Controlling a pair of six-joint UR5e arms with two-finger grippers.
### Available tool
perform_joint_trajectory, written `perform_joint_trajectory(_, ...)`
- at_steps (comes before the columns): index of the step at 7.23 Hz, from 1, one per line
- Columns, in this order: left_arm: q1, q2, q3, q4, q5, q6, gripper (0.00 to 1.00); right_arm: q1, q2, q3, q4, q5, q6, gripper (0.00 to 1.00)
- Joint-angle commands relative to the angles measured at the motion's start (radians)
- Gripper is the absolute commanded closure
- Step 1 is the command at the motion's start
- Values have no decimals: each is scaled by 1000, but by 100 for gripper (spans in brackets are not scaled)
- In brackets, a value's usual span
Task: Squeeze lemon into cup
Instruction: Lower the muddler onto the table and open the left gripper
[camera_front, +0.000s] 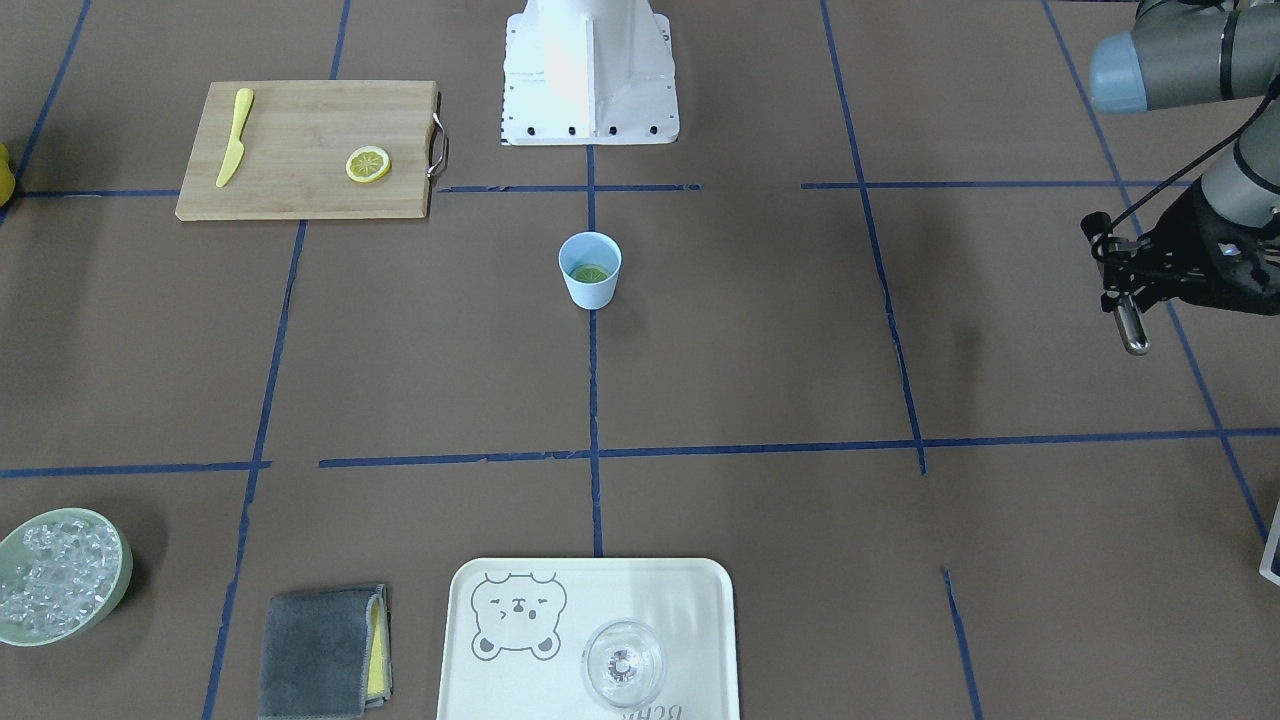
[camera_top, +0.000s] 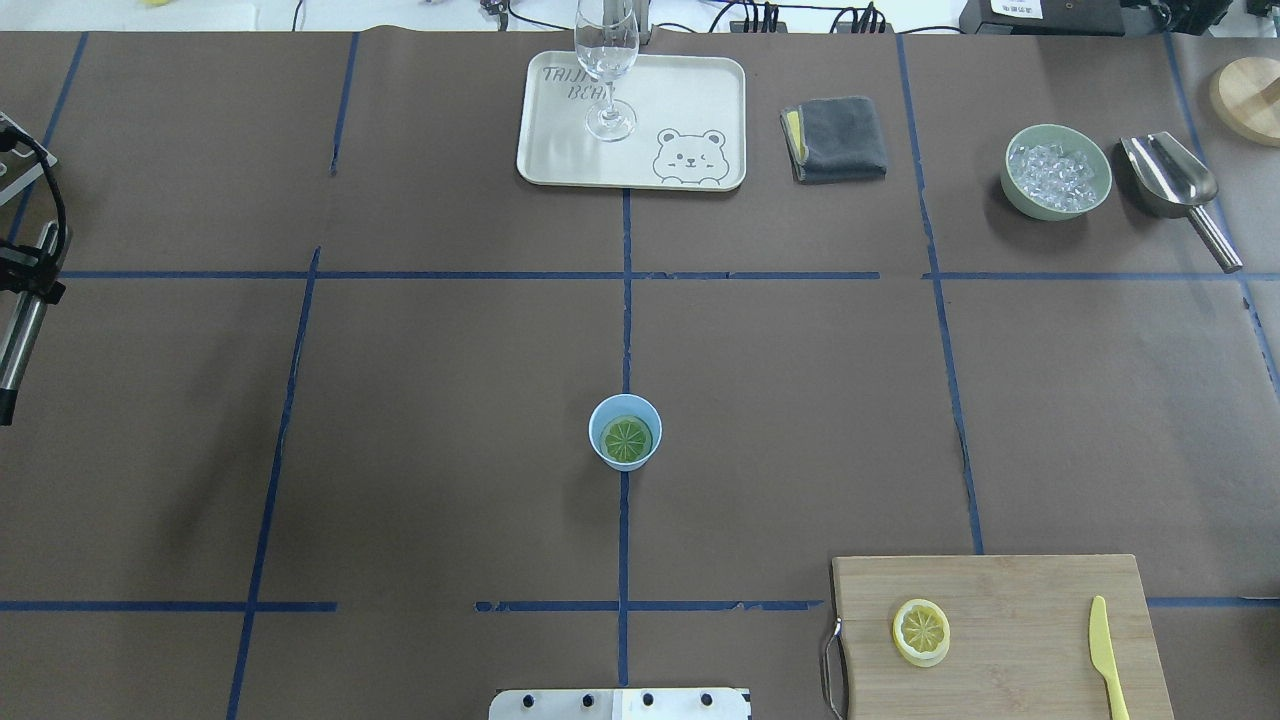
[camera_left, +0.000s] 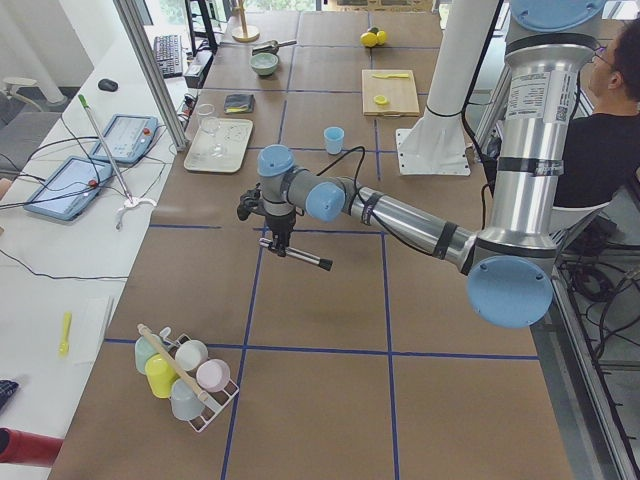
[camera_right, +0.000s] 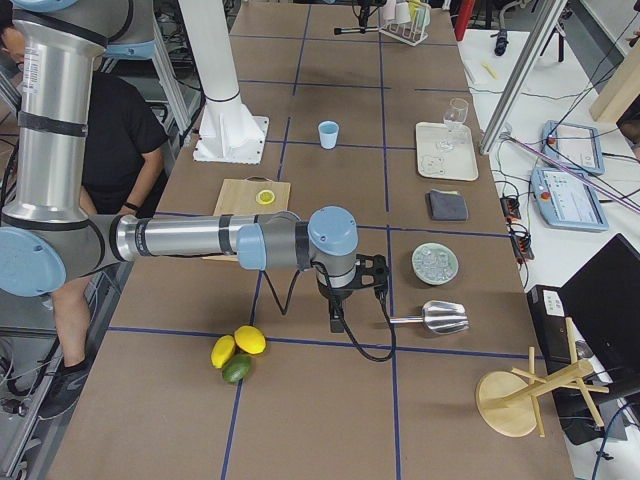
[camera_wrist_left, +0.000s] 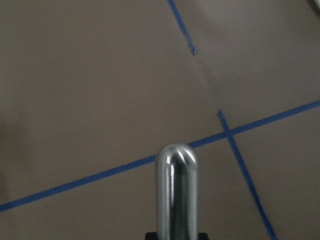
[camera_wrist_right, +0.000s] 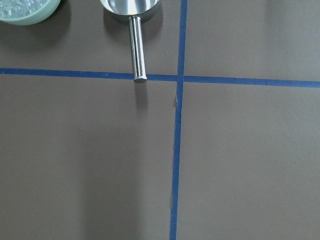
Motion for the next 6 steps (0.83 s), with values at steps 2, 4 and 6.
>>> perform_joint_trajectory(2, 4, -49, 158, 104, -217, -12, 100, 3, 1, -4, 19, -2, -1, 0)
perform_joint_trajectory(4, 5, -60, 235, 23, -219, -18, 100, 3, 1, -4, 19, -2, 1, 0)
perform_joint_trajectory(6, 27, -62, 328, -117, -216, -18, 100, 5, 1, -4, 19, -2, 1, 0)
